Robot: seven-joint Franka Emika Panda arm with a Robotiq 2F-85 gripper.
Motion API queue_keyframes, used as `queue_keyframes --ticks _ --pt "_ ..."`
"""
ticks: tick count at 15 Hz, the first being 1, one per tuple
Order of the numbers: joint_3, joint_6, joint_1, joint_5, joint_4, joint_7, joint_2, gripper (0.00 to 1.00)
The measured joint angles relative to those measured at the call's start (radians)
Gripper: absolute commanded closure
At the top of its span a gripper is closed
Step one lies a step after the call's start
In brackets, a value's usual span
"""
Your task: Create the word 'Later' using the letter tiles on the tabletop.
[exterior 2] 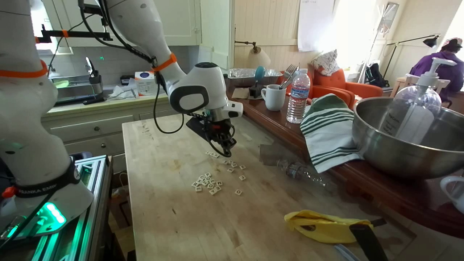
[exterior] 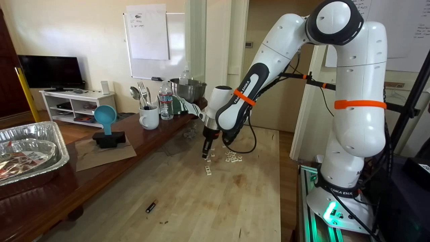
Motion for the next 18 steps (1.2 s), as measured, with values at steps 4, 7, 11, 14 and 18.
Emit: queue_keyframes --ticks 4,7,11,14,18 --pt "0.036 -0.01 0.002 0.018 -0.019 -0.011 -0.003 1.0" --pt "0.035 -0.022 0.005 0.014 -0.034 -0.011 -0.003 1.0" --pt "0.045 -0.023 0.001 0.035 -0.049 -0.042 -0.003 1.0" --pt "0.073 -0.023 -0.012 0.085 -0.054 -0.095 -0.002 1.0" --pt "0.067 -0.025 -0.012 0.072 -0.054 -0.101 -0.002 1.0"
